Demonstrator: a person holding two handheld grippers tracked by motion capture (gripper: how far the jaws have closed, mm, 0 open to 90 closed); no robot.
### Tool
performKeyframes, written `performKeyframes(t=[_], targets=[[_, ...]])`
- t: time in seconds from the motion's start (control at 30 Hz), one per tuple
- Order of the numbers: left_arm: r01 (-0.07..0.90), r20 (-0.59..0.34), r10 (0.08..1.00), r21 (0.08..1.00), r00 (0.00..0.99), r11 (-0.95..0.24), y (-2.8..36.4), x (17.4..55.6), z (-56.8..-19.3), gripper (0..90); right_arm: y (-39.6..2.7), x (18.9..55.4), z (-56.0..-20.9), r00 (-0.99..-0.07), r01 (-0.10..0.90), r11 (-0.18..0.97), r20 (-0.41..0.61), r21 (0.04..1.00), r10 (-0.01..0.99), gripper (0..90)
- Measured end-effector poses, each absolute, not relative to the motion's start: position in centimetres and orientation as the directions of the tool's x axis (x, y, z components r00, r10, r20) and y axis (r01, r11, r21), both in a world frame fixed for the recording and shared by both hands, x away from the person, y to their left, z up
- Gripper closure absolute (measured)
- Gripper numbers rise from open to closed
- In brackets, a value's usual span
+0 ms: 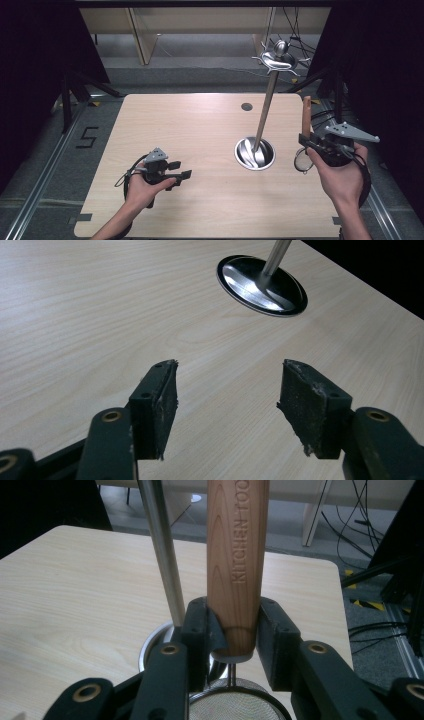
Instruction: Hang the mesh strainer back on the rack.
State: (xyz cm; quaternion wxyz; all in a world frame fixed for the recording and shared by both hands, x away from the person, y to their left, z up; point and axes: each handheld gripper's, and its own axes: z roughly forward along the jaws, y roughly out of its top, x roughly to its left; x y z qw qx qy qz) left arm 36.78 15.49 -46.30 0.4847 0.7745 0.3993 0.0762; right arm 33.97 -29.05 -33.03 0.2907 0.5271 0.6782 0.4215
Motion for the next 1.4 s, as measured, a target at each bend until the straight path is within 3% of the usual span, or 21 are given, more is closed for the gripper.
performKeyframes(t=[0.4, 1.4], targets=[[0.546, -0.272, 0.693, 0.812, 0.667, -0.207, 15.6, 36.8, -46.3, 39.1, -28.8, 33.8, -32.1, -0.287, 0.393, 0.093, 0.027, 0.915, 0.957, 69.3], [0.538, -0.264, 0.704, 0.82, 0.659, -0.197, 15.7, 36.8, -46.3, 39.1, -28.3, 33.5, -30.0, -0.306, 0.331, 0.101, 0.006, 0.938, 0.952, 69.4]])
